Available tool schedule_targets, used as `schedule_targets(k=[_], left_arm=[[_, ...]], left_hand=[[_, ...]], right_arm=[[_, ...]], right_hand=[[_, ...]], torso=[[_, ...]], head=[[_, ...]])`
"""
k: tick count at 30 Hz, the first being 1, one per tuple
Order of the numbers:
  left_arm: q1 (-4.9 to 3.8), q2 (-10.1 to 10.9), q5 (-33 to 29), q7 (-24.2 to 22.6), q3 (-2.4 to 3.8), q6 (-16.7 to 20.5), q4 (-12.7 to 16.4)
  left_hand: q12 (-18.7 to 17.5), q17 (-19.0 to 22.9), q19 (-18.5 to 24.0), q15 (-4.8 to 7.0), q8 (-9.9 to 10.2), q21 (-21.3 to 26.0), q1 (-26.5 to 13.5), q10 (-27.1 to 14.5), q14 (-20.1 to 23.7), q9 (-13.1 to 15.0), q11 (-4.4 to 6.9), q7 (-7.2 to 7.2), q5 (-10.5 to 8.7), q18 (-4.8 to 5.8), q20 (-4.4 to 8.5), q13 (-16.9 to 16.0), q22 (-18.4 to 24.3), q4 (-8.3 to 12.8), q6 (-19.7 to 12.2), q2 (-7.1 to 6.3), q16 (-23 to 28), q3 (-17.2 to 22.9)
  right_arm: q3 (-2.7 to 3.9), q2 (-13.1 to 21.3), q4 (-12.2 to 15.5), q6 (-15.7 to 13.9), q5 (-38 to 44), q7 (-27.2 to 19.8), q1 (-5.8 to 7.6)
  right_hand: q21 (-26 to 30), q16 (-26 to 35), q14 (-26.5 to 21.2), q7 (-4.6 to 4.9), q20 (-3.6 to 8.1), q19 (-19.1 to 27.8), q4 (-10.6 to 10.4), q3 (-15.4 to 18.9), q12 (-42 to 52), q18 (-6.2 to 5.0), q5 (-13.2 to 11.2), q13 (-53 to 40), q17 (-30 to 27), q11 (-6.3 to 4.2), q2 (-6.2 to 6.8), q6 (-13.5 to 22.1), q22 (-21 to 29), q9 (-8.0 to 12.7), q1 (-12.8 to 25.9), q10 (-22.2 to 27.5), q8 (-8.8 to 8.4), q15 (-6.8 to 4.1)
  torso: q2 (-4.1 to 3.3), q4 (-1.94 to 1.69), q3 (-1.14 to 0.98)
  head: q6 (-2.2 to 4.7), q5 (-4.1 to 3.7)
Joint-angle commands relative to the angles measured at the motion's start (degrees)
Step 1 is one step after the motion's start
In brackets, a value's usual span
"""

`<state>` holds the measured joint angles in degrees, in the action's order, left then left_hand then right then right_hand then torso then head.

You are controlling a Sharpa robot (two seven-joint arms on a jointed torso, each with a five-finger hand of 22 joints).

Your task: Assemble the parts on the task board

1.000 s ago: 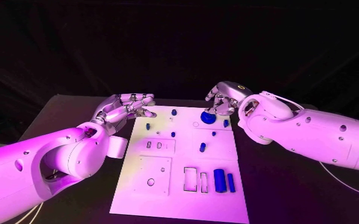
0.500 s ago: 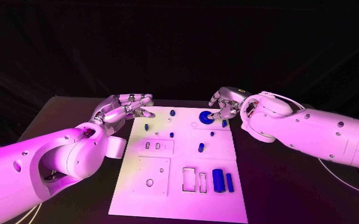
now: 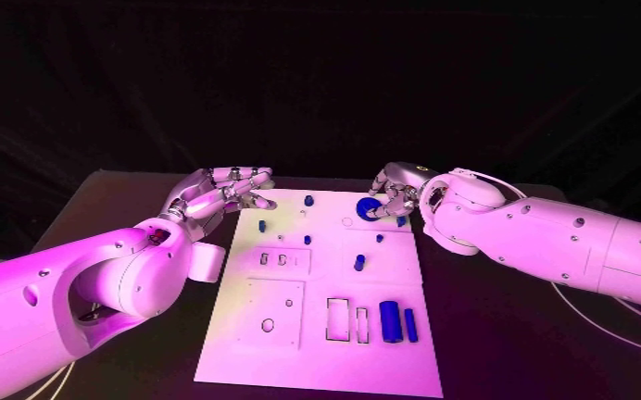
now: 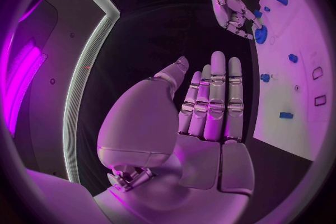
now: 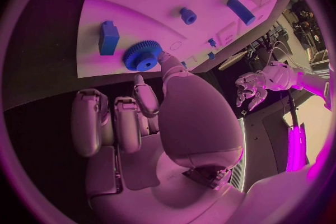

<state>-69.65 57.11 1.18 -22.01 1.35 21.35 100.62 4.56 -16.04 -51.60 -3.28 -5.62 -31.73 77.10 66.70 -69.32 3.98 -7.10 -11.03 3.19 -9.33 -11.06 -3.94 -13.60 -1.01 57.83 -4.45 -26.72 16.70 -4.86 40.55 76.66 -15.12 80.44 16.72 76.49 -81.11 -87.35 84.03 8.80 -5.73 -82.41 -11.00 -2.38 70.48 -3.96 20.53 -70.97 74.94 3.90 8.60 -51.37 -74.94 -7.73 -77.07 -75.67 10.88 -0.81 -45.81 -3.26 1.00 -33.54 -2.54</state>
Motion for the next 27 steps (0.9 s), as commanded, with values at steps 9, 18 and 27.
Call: schedule_targets(k=[9, 18, 27], left_arm=[[-0.06, -0.2, -0.16, -0.05, 0.04, -0.7, -0.12], [-0.06, -0.17, -0.16, 0.0, 0.04, -0.69, -0.2], [-0.06, -0.05, -0.16, 0.14, 0.04, -0.82, -0.23]], left_hand=[[-0.26, -0.09, 0.23, -0.07, 0.34, -0.23, -0.02, 0.33, 0.39, 0.03, -0.17, -0.25, 0.07, -1.04, -0.02, -0.08, -0.11, 0.05, 0.31, 0.39, -0.31, 0.46], [-0.26, -0.09, 0.23, -0.07, 0.34, -0.23, -0.02, 0.33, 0.39, 0.03, -0.17, -0.25, 0.07, -1.04, -0.02, -0.08, -0.11, 0.05, 0.31, 0.39, -0.31, 0.46], [-0.35, -0.18, 0.29, -0.09, 0.44, -0.28, 0.06, 0.28, 0.5, 0.02, -0.2, -0.29, 0.08, -1.04, -0.03, -0.08, -0.13, 0.11, 0.26, 0.49, -0.41, 0.57]], right_arm=[[0.0, -1.11, -1.43, 1.19, -0.74, -0.65, -0.15], [-0.01, -1.18, -1.31, 1.71, -0.21, -0.61, -0.18], [-0.01, -0.94, -1.2, 2.22, 0.02, -0.61, -0.25]], right_hand=[[-0.57, -0.52, 4.96, -0.07, -0.04, -0.76, -0.41, -0.29, 1.78, 1.25, 0.37, -1.55, 10.09, -0.06, -0.61, -0.05, -3.8, -0.27, -1.34, -1.08, 0.98, 0.45], [-0.93, -0.72, 5.03, -0.36, 0.06, -1.07, -0.41, -0.65, 3.69, 1.37, 0.46, -3.36, 10.51, -0.29, -1.18, -1.22, -4.4, -0.59, -1.75, -2.2, 2.03, 0.29], [-1.2, -0.79, 5.05, -0.48, 0.13, -1.29, -0.43, -0.78, 4.92, 1.45, 0.77, -4.55, 10.67, -0.39, -1.37, -1.73, -4.81, -0.7, -1.77, -3.04, 2.42, 0.2]], torso=[[-0.03, -0.05, 0.0], [0.0, -0.09, 0.01], [-0.03, -0.15, 0.02]], head=[[-0.3, -0.12], [-0.45, -0.08], [-0.48, -0.14]])
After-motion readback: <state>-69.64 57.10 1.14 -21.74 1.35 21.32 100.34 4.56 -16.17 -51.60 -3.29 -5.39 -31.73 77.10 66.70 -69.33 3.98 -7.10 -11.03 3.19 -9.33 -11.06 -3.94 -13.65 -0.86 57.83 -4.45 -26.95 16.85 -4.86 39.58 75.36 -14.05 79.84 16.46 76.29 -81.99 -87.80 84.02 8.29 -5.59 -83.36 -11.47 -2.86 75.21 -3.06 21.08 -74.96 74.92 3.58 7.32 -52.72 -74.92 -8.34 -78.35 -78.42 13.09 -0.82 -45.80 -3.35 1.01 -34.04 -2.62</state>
